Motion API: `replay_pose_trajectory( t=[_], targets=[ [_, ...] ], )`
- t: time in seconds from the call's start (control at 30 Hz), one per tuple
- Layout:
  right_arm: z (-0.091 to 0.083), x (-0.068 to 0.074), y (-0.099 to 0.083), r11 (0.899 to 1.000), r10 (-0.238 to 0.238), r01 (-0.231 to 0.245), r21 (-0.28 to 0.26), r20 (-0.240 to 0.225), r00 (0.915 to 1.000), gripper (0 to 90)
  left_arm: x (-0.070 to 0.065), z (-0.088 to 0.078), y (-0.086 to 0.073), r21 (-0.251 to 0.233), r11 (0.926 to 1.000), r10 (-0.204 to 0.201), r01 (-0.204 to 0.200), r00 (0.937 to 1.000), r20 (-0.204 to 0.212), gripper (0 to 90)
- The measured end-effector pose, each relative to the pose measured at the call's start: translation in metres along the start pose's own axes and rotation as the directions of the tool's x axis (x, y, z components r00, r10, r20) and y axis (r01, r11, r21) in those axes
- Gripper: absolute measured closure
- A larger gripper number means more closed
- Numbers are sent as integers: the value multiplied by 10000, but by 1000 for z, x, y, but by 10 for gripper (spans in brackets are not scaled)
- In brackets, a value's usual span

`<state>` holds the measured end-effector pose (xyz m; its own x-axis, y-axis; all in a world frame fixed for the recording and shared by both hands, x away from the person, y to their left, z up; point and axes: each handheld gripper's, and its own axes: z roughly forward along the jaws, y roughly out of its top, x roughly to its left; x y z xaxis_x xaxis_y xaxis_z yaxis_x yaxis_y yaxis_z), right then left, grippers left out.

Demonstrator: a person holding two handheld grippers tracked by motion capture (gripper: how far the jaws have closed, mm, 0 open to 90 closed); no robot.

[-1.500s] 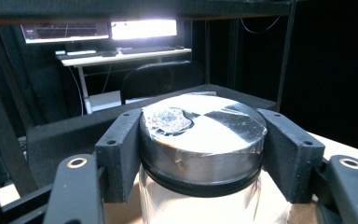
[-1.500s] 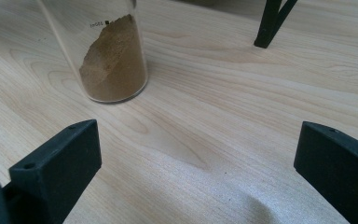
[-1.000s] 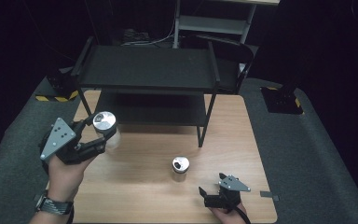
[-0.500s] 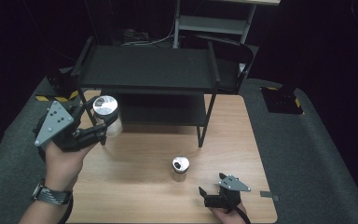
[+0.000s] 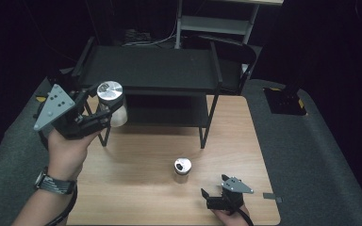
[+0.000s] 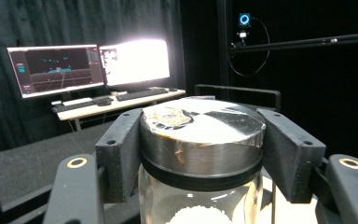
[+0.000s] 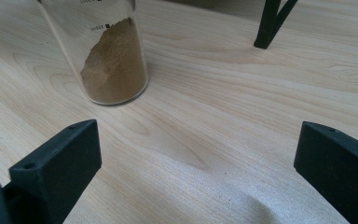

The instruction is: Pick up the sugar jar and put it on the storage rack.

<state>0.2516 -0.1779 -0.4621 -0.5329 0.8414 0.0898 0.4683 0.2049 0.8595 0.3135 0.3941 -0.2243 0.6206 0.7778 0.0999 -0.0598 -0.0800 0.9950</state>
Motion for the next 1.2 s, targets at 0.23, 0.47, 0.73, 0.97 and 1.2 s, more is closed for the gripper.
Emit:
replay_pose_trajectory(
  t=[0.23,0.47,0.73,0.97,1.2],
  targets=[
    [0,0,0,10000,2,-2,-16,-15,10000,2,9,15,3,-283,9985,-474,469,9987,-175,347],
    [0,-1,-1,10000,50,-50,-30,-22,10000,1,12,30,12,-241,9993,-292,281,9984,-474,347],
    [0,0,-1,10000,4,-4,-38,-20,10000,2,17,42,24,-67,9997,-218,214,9970,-736,347],
    [0,0,-1,10000,-35,35,-32,-38,10000,2,22,57,28,-94,9997,-244,237,9960,-862,346],
    [0,0,-1,9999,-100,100,-37,-25,9999,2,22,74,27,-9,9990,-447,449,9926,-1128,347]
  ],
)
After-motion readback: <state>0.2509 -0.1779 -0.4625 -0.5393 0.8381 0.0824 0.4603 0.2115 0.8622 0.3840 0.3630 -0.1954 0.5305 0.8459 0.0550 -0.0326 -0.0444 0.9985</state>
